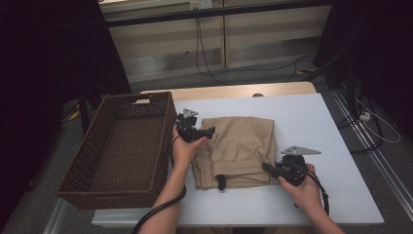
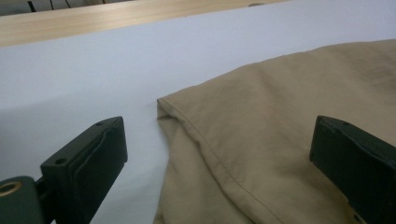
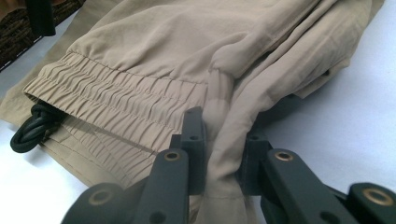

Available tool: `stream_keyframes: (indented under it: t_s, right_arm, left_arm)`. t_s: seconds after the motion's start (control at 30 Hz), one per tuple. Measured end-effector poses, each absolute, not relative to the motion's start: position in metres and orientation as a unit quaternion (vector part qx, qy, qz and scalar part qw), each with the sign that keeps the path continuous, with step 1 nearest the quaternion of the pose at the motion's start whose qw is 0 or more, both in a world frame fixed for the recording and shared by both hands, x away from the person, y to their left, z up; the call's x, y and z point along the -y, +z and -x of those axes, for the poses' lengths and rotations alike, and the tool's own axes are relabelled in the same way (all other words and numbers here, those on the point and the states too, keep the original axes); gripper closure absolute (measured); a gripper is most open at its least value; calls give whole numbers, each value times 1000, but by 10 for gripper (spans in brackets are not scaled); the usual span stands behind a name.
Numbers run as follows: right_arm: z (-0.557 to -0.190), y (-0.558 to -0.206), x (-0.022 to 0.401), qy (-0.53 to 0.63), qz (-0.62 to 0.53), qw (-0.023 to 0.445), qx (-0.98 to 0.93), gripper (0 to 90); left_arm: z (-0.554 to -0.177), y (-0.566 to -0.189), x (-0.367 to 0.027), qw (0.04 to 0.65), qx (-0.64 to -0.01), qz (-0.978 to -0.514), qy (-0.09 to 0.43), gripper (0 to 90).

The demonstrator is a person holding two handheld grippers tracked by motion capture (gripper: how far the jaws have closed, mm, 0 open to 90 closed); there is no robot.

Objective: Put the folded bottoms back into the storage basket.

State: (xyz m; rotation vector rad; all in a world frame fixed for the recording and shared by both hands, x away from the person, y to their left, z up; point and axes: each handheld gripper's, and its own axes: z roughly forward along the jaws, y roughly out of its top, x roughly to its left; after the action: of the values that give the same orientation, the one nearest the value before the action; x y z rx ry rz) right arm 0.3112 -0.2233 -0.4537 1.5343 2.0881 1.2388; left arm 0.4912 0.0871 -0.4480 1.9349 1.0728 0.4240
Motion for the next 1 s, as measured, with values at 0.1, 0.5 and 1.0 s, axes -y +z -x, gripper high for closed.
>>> stream_keyframes:
  t_s: [0.1,0.5,1.0]
  right_arm:
    - [-311,-454,223,428,-529,134,-720,772]
    - [-311,-453,224,428,-526,135,-722,771]
    - [-312,-454,224,430,-525,132,-723,768]
  left_arm:
    - [-494,-452,-87,421,-442,-774,170,56]
    - [-505,-464,-82,385,-447,-789,171,85]
    - [-506,-466,-77,359,-446,-800,177,196]
